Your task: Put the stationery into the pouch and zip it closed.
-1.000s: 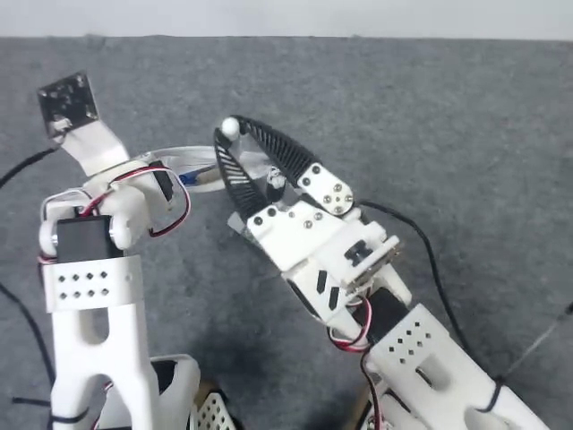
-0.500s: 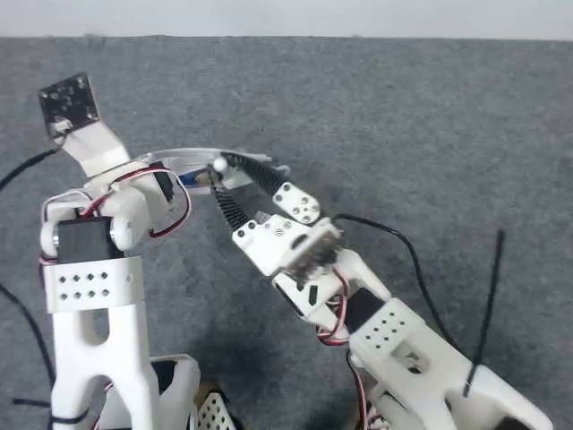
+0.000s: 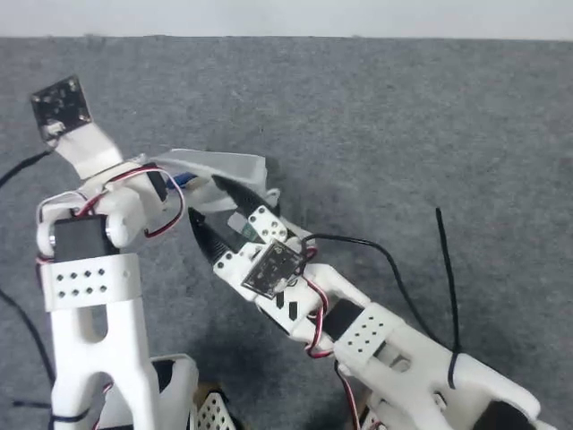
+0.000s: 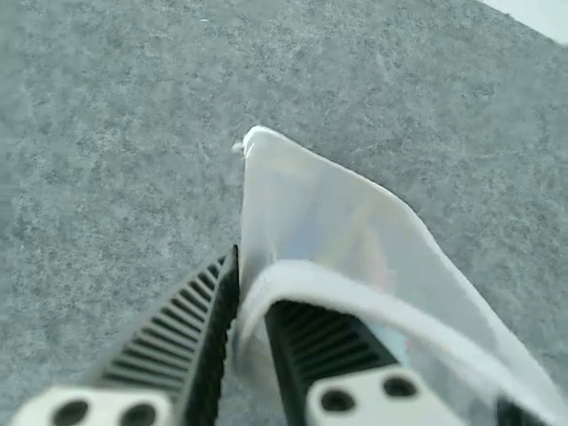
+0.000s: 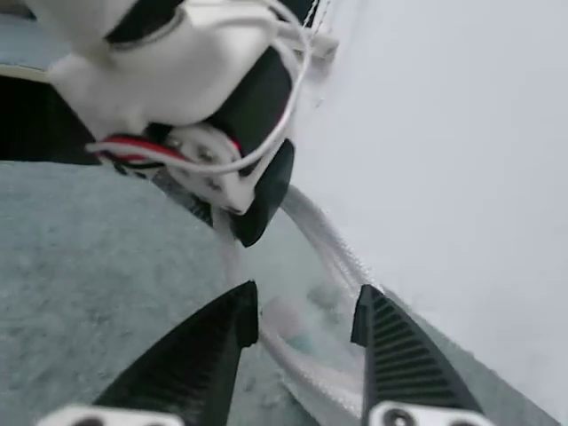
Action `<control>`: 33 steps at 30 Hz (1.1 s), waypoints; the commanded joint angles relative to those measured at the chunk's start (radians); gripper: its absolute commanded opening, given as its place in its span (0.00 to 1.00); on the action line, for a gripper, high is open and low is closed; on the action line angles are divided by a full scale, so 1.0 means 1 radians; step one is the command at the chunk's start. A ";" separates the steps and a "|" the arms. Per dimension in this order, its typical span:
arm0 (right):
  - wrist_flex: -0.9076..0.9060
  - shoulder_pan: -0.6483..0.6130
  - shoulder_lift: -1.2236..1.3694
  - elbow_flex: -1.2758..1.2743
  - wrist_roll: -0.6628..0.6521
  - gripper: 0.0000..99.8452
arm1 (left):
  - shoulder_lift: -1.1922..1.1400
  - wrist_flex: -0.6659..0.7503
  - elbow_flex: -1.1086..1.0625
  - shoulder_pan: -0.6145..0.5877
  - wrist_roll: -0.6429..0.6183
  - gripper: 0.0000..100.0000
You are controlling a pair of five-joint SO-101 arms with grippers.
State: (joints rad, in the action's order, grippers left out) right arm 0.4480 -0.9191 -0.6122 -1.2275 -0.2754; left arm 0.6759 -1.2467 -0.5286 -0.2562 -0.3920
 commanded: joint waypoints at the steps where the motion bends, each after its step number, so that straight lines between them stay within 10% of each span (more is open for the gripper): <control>1: -0.119 -0.007 -0.096 -0.003 -0.011 0.16 | 0.028 0.041 0.019 -0.031 -0.014 0.01; 17: -0.730 0.088 -0.596 0.098 0.071 0.15 | 0.026 0.061 0.021 -0.149 -0.060 0.01; 33: -1.027 0.180 -0.154 0.410 0.110 0.15 | 0.021 0.083 0.022 -0.315 -0.110 0.01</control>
State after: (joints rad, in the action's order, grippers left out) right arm -0.5386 -0.7656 -0.8715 -0.9329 -0.1757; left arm 0.6759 -1.2083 -0.5332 -0.5585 -0.4826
